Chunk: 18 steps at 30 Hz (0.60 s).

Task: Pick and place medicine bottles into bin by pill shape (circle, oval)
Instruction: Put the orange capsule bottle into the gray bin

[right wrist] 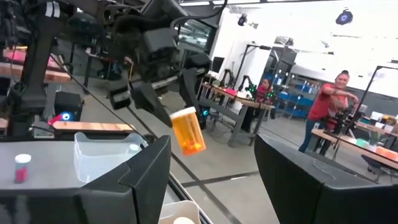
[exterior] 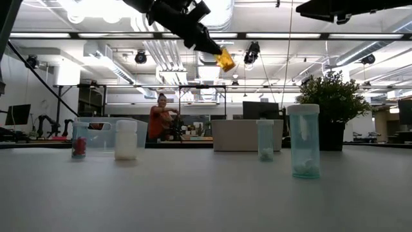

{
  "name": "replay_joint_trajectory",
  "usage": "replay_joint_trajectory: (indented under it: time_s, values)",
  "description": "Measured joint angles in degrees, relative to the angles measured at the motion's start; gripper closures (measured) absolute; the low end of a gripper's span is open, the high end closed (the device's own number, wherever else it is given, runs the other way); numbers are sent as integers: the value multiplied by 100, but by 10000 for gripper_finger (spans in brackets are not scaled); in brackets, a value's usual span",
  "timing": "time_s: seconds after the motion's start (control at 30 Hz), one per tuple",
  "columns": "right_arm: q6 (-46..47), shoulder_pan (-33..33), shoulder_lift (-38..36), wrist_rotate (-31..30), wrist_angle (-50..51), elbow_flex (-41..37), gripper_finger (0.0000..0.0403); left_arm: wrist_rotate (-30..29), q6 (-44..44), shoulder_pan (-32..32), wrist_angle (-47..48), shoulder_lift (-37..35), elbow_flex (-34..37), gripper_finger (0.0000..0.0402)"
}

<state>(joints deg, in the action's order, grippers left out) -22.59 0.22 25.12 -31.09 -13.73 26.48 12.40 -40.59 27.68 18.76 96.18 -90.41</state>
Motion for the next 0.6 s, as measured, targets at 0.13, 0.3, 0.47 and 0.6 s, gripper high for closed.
replay_joint_trajectory:
  time_s: [0.13,0.3,0.47,0.6]
  values:
    - [-116,-1,0,-2,19,0,179,429,473,-7,-228,22,0,207]
    - [-191,0,0,-48,201,0,179,499,928,-55,-327,22,1,207]
    - [-73,-1,0,-52,437,0,179,738,1309,-92,-566,150,2,207]
    - [10,-1,4,-51,485,0,179,844,1470,-114,-725,481,7,207]
